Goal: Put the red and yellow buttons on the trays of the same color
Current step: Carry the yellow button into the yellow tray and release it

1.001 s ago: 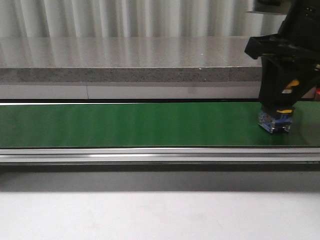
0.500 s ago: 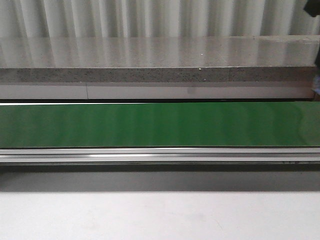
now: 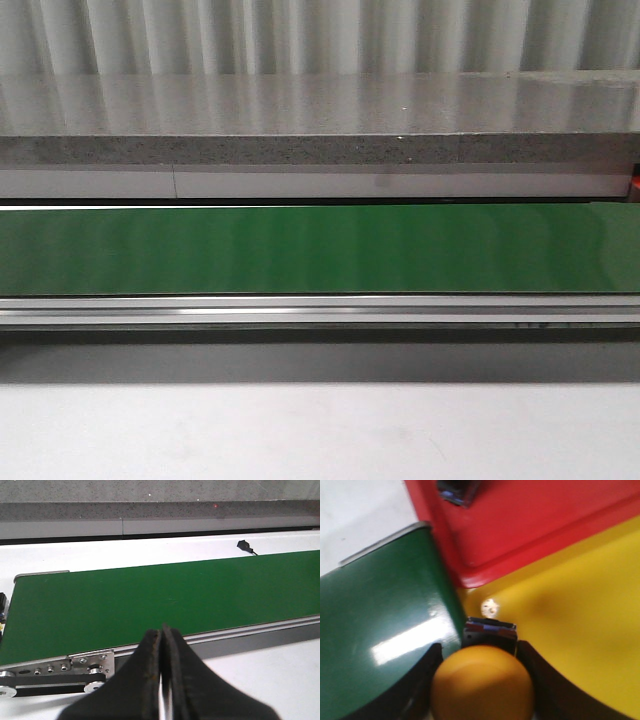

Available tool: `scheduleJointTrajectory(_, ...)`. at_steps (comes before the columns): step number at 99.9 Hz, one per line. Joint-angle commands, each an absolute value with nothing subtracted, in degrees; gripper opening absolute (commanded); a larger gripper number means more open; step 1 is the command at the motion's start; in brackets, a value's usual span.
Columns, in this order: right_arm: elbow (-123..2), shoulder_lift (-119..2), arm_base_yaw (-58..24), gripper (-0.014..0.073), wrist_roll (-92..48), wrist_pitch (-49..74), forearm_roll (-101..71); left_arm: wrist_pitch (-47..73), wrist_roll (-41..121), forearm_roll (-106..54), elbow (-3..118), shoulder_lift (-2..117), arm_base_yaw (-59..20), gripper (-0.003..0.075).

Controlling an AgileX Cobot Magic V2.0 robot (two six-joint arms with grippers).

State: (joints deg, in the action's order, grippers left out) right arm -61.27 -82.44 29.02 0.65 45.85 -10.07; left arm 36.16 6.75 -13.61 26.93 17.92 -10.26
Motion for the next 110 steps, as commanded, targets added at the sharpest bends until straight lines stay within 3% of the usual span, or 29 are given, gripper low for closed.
scheduleJointTrajectory(1, -60.9, -80.15, 32.5, 0.0066, 2.25, 41.24, -10.47, 32.41, 6.75, -14.61, 28.38, 18.45, -10.79, -0.002)
scheduleJointTrajectory(67, -58.32, -93.04, 34.06, 0.0079, 2.24, 31.67, -14.05, 32.41, 6.75, -14.61, 28.38, 18.45, -10.79, -0.002)
scheduleJointTrajectory(76, -58.32, -93.93, 33.95, 0.0167, 2.19, 31.93, -14.35, 32.41, 6.75, -14.61, 28.38, 18.45, -10.79, -0.002)
scheduleJointTrajectory(93, -58.32, -94.22, 33.95, 0.0491, 1.75, 31.83, -14.47, 32.41, 6.75, -14.61, 28.38, 18.45, -10.79, -0.002)
scheduleJointTrajectory(100, -58.32, -94.22, 33.95, 0.0557, 1.75, 31.76, -14.47, 32.41, 6.75, -14.61, 28.38, 18.45, -10.79, -0.002)
scheduleJointTrajectory(110, -58.32, -94.01, 33.95, 0.0561, 1.75, 31.65, -14.47, 32.41, 6.75, -14.61, 28.38, 18.45, -10.79, -0.002)
